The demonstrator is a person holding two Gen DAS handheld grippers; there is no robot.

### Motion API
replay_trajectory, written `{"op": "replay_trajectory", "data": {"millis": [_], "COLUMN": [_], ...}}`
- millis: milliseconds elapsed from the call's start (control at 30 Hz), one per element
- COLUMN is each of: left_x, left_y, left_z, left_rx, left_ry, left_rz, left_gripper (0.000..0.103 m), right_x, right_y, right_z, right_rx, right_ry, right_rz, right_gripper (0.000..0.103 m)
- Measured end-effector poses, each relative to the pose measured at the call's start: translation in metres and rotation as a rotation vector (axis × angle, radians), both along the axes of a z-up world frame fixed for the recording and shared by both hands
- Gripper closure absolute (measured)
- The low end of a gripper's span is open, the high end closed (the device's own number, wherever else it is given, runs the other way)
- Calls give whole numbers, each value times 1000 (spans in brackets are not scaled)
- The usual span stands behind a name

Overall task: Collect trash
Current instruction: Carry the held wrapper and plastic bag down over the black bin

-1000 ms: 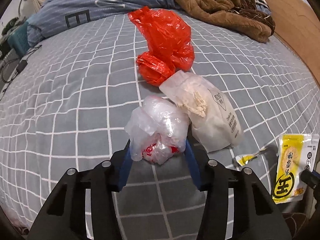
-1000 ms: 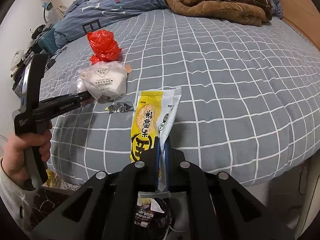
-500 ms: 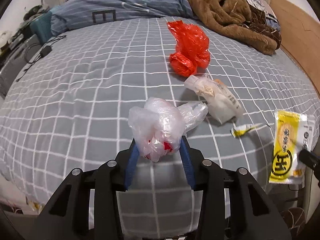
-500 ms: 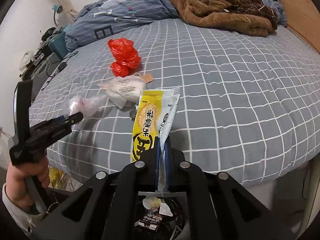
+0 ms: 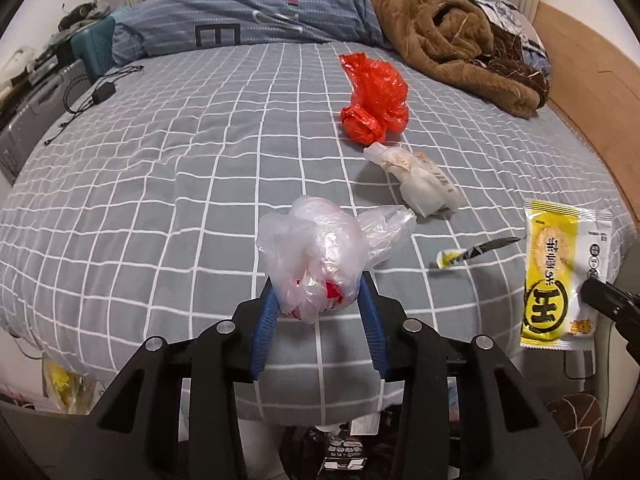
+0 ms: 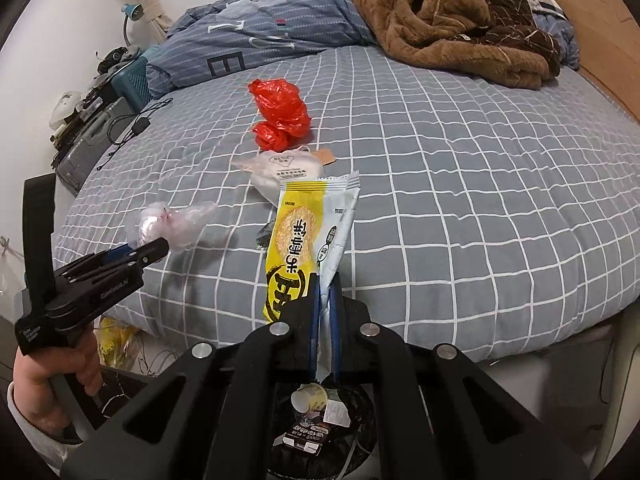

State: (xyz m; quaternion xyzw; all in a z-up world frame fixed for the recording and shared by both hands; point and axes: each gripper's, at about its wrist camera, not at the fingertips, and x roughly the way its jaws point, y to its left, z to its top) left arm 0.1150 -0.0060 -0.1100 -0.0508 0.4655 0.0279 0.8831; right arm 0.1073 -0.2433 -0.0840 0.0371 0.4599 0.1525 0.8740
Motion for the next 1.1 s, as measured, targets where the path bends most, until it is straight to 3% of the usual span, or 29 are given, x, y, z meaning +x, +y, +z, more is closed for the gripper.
{"op": "replay_trajectory", "data": {"millis": [1100], "left_x": [-111], "left_y": [-17], "left_z": [47], "left_rx": [-39], "left_ry": [-66], "left_rz": [-30], "left_gripper": [64], "right_x": [-85], "right_y": [10], "right_z": [32], "right_rx": [-14], "right_ry": [-72], "right_rz": [37], "right_gripper": [99]}}
